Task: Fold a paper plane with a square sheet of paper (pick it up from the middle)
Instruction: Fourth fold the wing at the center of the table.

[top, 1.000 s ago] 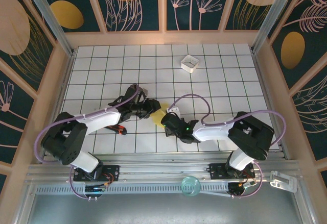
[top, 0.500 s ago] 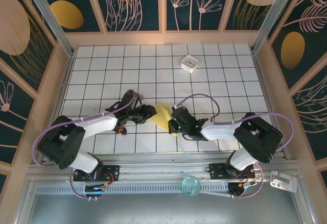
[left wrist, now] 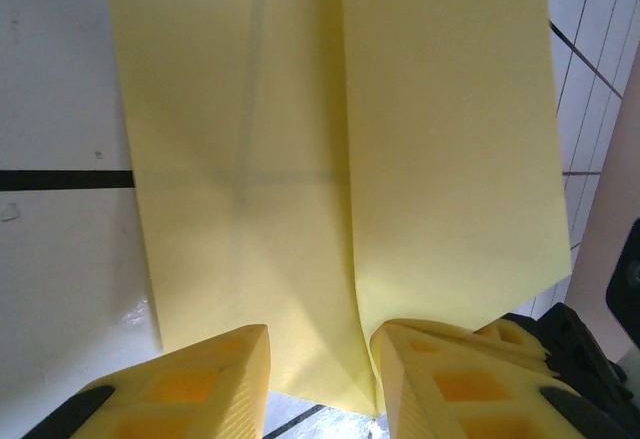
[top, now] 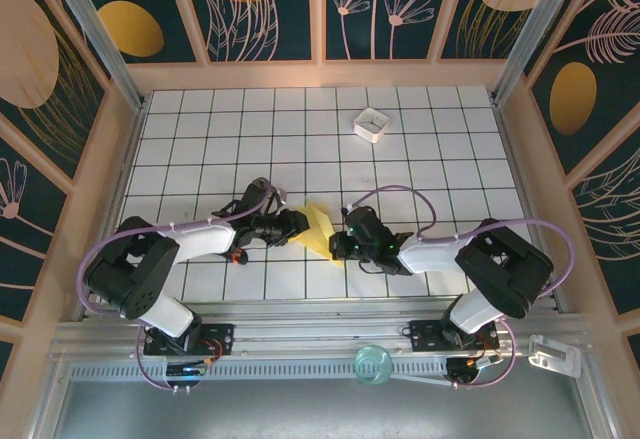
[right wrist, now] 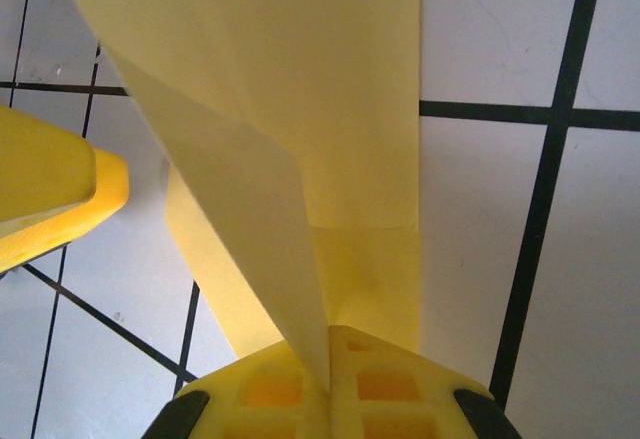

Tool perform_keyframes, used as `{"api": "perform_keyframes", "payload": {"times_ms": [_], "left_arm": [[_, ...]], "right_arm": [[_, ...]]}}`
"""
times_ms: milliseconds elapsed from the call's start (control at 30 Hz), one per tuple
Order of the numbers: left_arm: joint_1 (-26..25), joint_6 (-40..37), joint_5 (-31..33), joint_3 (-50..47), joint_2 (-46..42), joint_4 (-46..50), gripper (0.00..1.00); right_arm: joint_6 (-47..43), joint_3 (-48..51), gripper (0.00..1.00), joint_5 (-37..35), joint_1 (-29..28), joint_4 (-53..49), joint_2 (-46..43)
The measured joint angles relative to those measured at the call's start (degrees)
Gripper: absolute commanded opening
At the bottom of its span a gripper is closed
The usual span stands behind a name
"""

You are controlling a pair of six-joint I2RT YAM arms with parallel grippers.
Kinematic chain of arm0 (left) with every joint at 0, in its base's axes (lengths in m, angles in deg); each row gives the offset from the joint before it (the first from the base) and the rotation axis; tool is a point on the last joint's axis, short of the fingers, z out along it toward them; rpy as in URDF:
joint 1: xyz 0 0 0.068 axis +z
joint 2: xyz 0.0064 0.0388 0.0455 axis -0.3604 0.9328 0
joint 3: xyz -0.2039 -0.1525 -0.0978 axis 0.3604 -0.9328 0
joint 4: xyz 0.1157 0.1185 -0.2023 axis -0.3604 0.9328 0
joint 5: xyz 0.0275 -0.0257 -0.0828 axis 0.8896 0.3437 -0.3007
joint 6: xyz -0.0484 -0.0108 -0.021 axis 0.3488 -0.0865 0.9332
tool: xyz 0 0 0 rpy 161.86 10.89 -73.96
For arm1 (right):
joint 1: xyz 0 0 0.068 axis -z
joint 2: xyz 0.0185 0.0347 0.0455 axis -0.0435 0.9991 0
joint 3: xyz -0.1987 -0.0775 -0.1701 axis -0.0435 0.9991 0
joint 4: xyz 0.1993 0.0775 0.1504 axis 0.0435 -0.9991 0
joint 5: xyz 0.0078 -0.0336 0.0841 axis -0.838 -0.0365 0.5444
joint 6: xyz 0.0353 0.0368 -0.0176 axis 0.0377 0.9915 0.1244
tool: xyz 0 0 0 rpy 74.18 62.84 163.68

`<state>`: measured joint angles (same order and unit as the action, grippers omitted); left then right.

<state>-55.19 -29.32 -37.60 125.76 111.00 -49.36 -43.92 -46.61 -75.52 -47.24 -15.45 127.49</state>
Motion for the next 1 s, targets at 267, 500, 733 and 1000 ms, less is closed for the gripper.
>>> {"api": "perform_keyframes", "payload": {"times_ms": [267, 500, 733, 1000], "left_arm": [[0.0, -3.5, -0.9, 1.4, 1.2, 0.2, 0.36], [-0.2, -5.6, -1.7, 2.2, 1.2, 0.2, 0.36], [-1.1, -7.1, -2.6, 2.7, 1.2, 0.2, 0.36], [-2.1, -8.4, -3.3, 3.6, 1.3, 0.2, 0.35]], "right_arm": [[0.5, 0.6, 0.00, 3.1, 1.4, 2.3, 1.4], [0.7, 0.9, 0.01, 4.9, 2.1, 3.5, 2.4], [1.3, 1.2, 0.02, 6.8, 2.8, 5.6, 3.5], [2.3, 2.1, 0.04, 9.1, 3.7, 8.4, 4.3]]}}
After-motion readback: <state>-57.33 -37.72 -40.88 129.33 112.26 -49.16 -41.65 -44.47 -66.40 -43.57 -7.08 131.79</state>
